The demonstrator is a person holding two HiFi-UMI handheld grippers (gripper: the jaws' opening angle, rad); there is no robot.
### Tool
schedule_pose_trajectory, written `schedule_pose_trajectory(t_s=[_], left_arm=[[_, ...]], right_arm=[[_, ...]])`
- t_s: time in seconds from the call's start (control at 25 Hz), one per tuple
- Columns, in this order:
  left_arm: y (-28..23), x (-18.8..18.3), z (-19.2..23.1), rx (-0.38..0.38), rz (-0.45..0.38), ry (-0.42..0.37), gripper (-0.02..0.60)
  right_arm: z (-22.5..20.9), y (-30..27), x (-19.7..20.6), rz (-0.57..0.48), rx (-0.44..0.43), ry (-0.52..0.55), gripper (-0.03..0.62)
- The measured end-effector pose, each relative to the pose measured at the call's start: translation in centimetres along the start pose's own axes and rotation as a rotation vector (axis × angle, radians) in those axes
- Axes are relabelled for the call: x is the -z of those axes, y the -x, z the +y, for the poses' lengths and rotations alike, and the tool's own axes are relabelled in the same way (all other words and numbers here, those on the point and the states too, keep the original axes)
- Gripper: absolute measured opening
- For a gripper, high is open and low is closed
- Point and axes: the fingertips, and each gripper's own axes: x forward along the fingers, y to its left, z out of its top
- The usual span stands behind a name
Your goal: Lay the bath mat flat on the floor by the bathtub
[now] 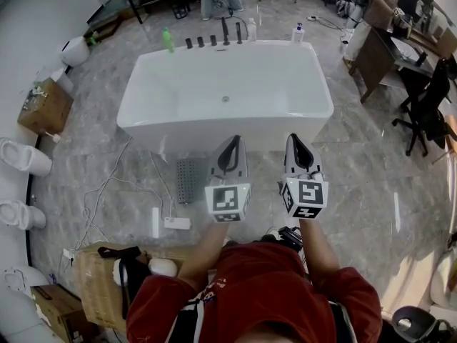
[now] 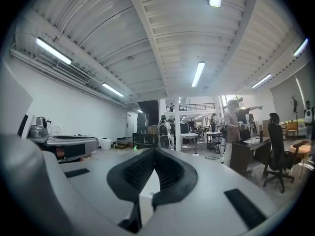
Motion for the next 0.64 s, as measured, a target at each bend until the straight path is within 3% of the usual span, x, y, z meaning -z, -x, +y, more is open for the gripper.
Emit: schedule_pose_trajectory(t_s=[0.64], left_arm=[[0.1, -1.2, -0.7, 0.012, -0.021, -0.008, 0.015]], right_arm=[[-1.1, 0.7, -1.4, -0.037, 0.039, 0.058, 0.012]])
